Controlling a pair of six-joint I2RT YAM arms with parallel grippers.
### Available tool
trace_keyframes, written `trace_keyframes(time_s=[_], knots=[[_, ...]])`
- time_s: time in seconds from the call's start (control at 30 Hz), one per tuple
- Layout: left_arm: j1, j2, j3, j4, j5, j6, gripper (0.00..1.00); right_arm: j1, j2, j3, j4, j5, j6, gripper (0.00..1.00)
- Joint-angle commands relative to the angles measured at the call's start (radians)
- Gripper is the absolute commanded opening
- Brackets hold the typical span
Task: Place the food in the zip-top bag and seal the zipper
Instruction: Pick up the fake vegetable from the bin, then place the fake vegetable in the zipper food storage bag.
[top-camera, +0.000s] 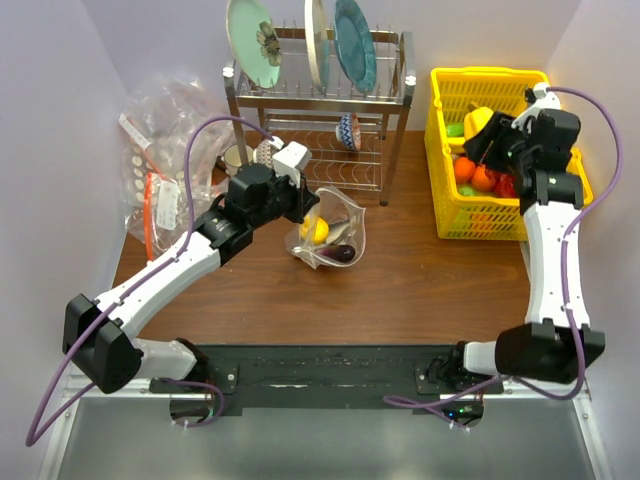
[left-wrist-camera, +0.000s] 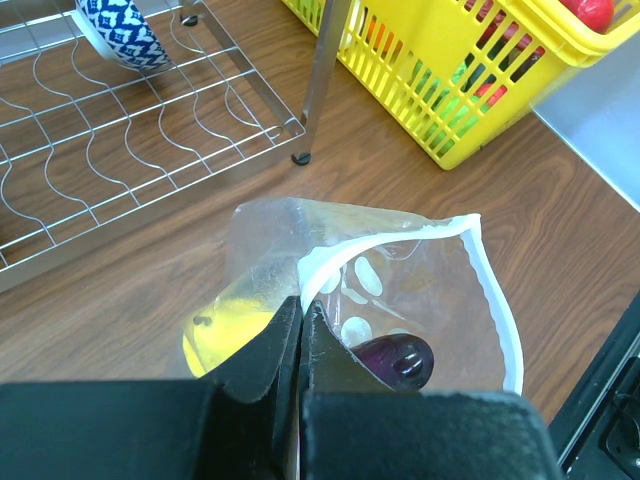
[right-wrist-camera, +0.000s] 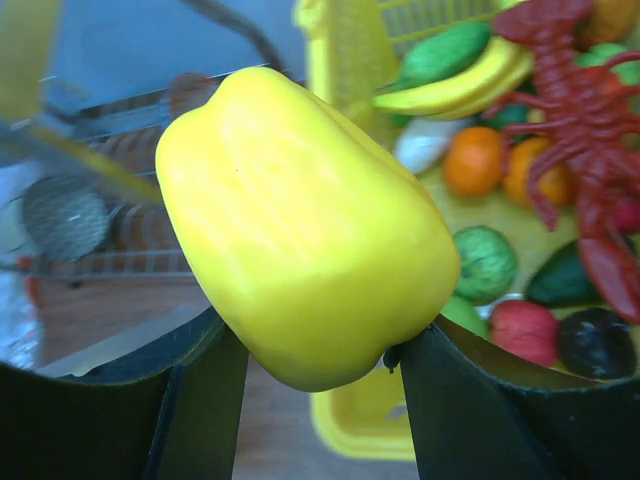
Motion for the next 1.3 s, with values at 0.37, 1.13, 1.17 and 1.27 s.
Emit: trace_keyframes(time_s=[0.37,1.13,1.17,1.27], knots=[[0.001,-0.044,0.035,0.02,-0.019,-0.003,0.0,0.349,-0.202,-0.184,0.173,-0.324,0.145,0.51],[0.001,-0.024,0.041,0.016,-0.013,-0.003,0.0,0.797,-0.233,-0.577,0.354,-0.166,0.238,0.5],[0.001,-0.03,0.035,0.023,-0.01,-0.003,0.0,0.798,-0.221,-0.561,0.342,-0.152,0.242,0.5],[0.001,-0.03,0.036,0.019,-0.01,-0.001,0.0,0.798,-0.187,-0.544,0.35,-0.071,0.257,0.5]])
